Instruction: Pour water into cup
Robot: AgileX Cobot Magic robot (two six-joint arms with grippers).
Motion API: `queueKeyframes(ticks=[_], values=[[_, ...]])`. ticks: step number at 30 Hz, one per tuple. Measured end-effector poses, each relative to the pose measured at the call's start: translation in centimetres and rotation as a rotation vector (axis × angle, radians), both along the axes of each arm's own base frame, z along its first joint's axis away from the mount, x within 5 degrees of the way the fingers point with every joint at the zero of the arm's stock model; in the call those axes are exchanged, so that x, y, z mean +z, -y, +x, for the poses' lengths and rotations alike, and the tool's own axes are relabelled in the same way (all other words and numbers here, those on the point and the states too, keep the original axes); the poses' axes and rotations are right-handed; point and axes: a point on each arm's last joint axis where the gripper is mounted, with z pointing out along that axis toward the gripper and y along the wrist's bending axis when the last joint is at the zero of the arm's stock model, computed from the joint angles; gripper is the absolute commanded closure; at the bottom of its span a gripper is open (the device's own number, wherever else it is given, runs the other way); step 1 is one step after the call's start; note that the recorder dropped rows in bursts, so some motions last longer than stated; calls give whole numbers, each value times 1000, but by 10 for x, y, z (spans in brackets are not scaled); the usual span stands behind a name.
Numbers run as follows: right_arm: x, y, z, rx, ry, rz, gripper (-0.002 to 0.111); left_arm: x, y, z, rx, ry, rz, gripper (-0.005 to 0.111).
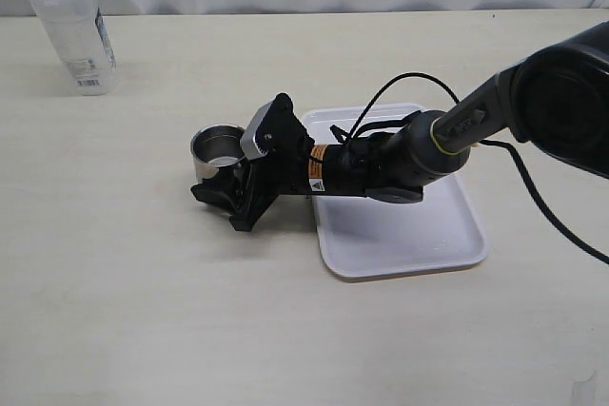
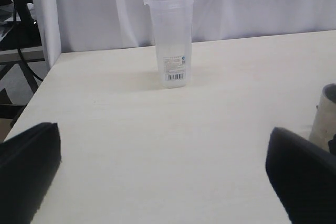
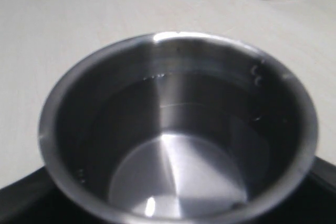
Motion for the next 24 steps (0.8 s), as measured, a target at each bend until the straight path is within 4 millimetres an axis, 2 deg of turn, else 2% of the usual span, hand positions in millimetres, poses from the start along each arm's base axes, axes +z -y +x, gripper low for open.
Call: queueKeyframes(ticks=[15,17,19,24], values=[[0,0,0,0,0,0,104,0,0,0,2,0,-7,2],[0,0,0,0,0,0,104,0,0,0,3,0,-11,5],[0,0,0,0,0,0,104,0,0,0,3,0,-14,14],[0,0,0,0,0,0,104,0,0,0,4,0,-16,61]])
